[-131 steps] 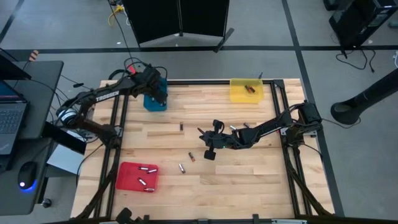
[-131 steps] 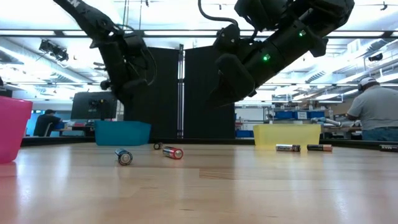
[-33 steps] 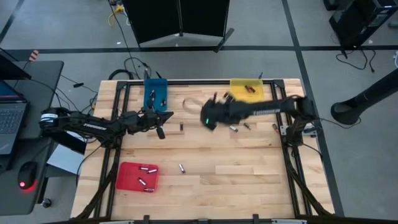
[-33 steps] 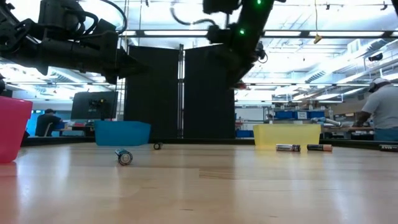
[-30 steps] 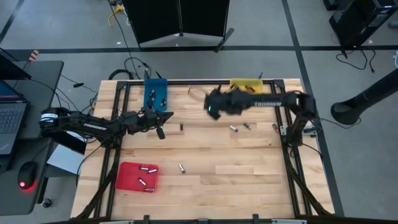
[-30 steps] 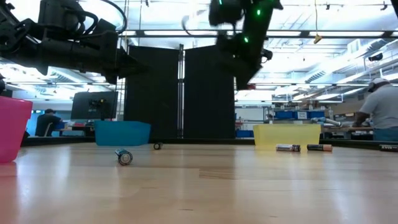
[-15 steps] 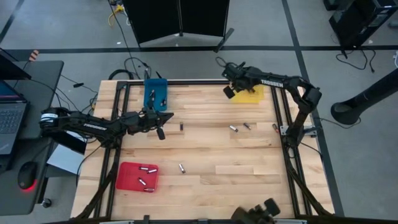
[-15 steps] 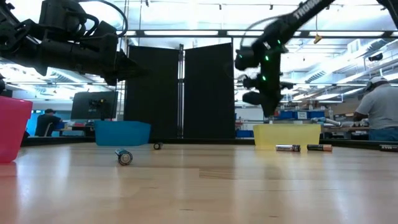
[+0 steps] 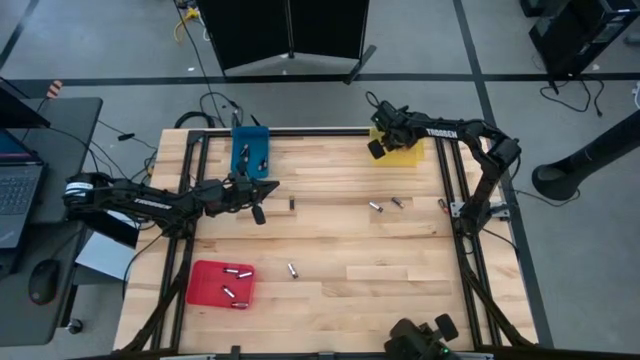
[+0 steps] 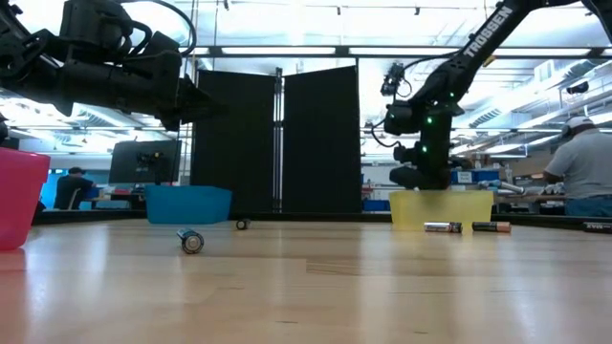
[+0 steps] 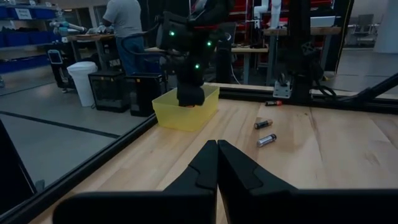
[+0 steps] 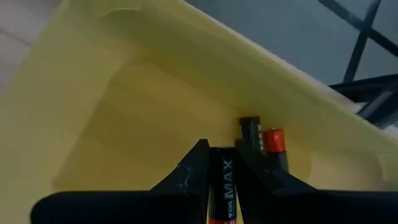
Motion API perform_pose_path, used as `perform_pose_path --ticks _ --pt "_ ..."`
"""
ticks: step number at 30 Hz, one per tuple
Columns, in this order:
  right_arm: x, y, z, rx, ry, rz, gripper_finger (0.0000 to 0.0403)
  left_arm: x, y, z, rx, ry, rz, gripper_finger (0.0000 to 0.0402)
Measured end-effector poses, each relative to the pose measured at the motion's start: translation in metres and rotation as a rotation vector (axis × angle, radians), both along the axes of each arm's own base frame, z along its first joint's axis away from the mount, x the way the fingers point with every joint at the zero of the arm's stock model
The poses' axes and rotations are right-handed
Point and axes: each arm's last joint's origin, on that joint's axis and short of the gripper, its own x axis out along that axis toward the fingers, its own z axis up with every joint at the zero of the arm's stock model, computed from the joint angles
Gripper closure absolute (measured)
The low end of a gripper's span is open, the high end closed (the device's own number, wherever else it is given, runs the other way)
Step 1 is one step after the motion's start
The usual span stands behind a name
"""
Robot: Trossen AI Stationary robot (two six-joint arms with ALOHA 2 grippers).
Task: Sort batteries
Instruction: Put the red battery into the yellow bin, then put the black battery into the blue bin
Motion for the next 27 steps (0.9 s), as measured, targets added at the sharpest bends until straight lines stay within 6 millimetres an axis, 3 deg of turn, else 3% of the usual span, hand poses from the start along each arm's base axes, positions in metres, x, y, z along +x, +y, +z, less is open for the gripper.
perform_pose_path --ticks 10,19,23,27 --pt "-0.017 -0.006 -0.015 0.055 -0.108 -0.023 0.0335 0.0 0.0 0.0 0.0 -0.001 0.0 0.0387" --pt "-0.019 -0.008 -0.016 0.064 -0.119 -0.018 0.0271 0.0 0.0 0.0 0.0 -0.001 0.0 0.0387" --pt "-0.017 -0.012 -0.007 0.067 -0.09 -0.013 0.0236 0.0 0.0 0.0 0.0 0.0 0.0 0.0387" --pt "-0.012 -0.014 0.017 0.067 -0.066 0.038 0.0213 0.0 0.0 0.0 0.0 0.0 0.0 0.0387"
